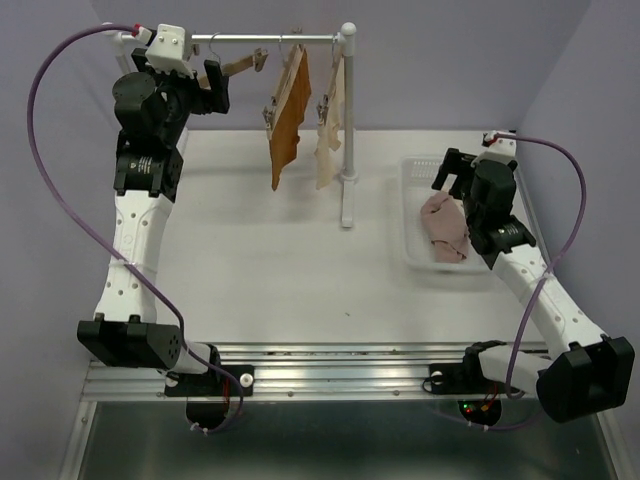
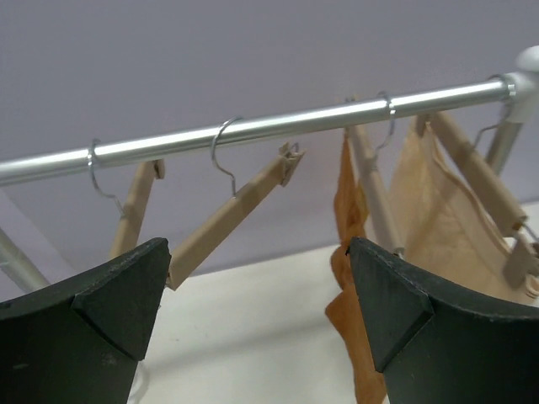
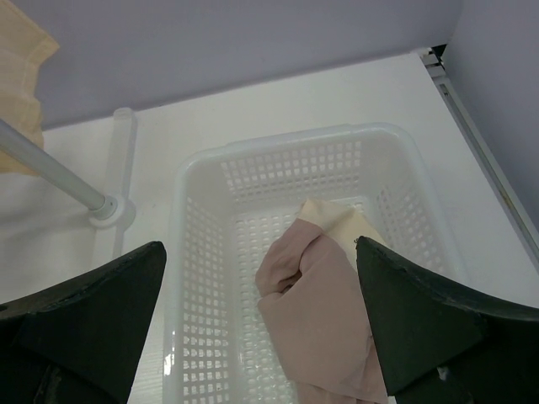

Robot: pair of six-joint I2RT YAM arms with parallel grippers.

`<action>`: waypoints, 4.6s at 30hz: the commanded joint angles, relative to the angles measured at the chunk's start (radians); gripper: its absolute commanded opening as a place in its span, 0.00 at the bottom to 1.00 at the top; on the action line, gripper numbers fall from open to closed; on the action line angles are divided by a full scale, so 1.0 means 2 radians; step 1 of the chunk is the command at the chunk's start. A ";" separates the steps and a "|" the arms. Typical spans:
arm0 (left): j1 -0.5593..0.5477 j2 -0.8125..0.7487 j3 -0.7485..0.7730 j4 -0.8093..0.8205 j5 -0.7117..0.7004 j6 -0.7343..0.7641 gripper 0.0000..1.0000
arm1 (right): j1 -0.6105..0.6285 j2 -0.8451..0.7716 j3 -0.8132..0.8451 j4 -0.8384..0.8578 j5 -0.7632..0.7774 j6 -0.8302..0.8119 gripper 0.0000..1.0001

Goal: Remove the underwear clipped to the hanger

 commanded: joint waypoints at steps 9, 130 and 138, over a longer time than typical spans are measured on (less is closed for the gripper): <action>-0.018 -0.035 -0.034 0.061 0.132 -0.053 0.99 | -0.004 -0.026 -0.010 0.038 -0.026 0.016 1.00; -0.142 0.141 0.137 -0.068 -0.159 -0.045 0.00 | -0.004 -0.047 -0.025 0.042 -0.054 0.006 1.00; -0.167 0.053 -0.007 -0.043 -0.158 -0.021 0.00 | -0.004 -0.045 -0.024 0.035 -0.243 -0.082 1.00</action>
